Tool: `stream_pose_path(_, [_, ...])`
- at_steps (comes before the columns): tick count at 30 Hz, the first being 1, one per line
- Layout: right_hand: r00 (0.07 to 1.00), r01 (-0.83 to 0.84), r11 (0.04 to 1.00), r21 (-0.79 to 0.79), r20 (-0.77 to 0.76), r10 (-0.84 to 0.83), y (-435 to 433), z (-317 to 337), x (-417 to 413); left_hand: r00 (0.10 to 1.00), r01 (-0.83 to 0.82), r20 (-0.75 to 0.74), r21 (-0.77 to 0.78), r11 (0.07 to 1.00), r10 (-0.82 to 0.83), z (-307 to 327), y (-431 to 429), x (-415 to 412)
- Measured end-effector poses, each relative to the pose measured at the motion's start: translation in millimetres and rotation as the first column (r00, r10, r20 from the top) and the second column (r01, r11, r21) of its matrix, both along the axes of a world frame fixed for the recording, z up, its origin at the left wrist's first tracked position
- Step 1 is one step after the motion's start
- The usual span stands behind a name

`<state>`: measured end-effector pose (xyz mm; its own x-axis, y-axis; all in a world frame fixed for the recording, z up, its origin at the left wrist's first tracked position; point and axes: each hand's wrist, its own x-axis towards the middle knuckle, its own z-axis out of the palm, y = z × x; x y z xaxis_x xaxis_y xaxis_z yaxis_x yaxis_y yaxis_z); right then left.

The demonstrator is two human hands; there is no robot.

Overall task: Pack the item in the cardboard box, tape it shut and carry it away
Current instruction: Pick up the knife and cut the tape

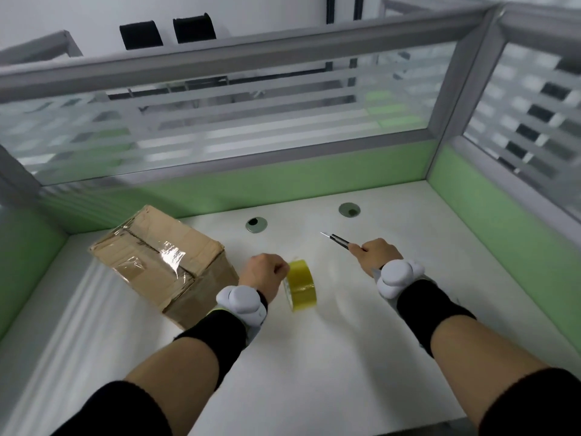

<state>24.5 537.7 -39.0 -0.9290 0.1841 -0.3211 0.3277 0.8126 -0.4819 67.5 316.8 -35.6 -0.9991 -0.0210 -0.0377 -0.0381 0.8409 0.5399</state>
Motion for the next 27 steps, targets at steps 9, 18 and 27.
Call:
stream_pose_path(9, [0.997,0.076,0.997,-0.023,0.029,-0.076,32,-9,7,0.999,0.026,0.034,0.000,1.000,-0.026,1,30,-10])
stream_pose_path(18, [0.990,0.136,0.989,-0.066,0.055,-0.132,49,-17,9,0.998,0.043,0.047,0.013,0.999,-0.043,-2,52,-20])
stream_pose_path(27, [0.987,0.126,0.992,-0.032,0.106,-0.122,69,-35,13,0.994,0.085,0.060,0.042,0.996,-0.087,-12,78,-34])
